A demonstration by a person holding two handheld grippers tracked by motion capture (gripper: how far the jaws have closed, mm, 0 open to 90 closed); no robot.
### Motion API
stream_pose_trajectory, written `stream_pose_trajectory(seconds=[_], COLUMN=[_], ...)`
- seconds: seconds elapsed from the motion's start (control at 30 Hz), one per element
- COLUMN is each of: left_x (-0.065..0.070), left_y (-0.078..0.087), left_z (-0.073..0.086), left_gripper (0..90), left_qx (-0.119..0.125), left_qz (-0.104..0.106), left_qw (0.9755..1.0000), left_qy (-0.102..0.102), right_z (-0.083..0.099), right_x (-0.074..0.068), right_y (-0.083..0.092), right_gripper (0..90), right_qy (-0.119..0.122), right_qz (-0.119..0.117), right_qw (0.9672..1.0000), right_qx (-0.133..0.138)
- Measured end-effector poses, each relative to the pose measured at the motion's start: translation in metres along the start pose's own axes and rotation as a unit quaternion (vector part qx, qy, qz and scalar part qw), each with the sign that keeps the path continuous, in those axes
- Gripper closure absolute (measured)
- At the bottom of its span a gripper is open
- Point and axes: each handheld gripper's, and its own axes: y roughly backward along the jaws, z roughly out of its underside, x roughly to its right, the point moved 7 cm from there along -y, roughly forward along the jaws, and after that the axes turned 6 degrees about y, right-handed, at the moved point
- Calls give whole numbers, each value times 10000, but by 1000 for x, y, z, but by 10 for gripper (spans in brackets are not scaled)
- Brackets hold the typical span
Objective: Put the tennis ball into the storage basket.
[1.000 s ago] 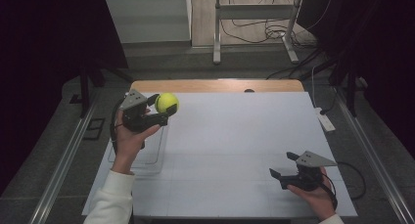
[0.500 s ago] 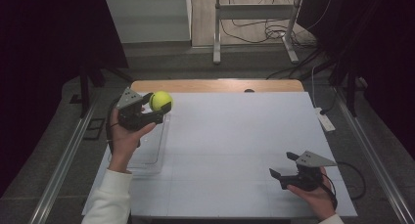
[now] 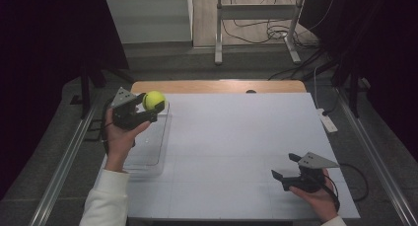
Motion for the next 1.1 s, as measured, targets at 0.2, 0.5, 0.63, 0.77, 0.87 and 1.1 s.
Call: stream_pose_trajectory(seconds=[0.2, 0.5, 0.63, 0.77, 0.87, 1.1], left_x=[-6, -15, -18, -21, -24, -31], left_y=[0, 0, -1, -2, -3, -4], left_z=[0, 1, 2, 4, 5, 7], left_gripper=[267, 267, 267, 267, 267, 267], left_qx=[6, -21, -47, -84, -109, -153], left_qz=[-67, -160, -208, -252, -287, -405], left_qw=[10000, 9999, 9998, 9996, 9995, 9990], left_qy=[19, 36, 42, 43, 48, 55], right_z=[0, 0, 0, 0, 0, 0], right_x=[0, 0, 0, 0, 0, 0], right_y=[0, 0, 0, 0, 0, -1], right_gripper=[112, 112, 112, 112, 112, 111], right_qy=[1, 7, 12, 15, 14, 13], right_qz=[3, 5, 3, 2, 3, -9], right_qw=[10000, 10000, 10000, 10000, 10000, 10000], right_qx=[-4, -9, -7, -5, -11, -4])
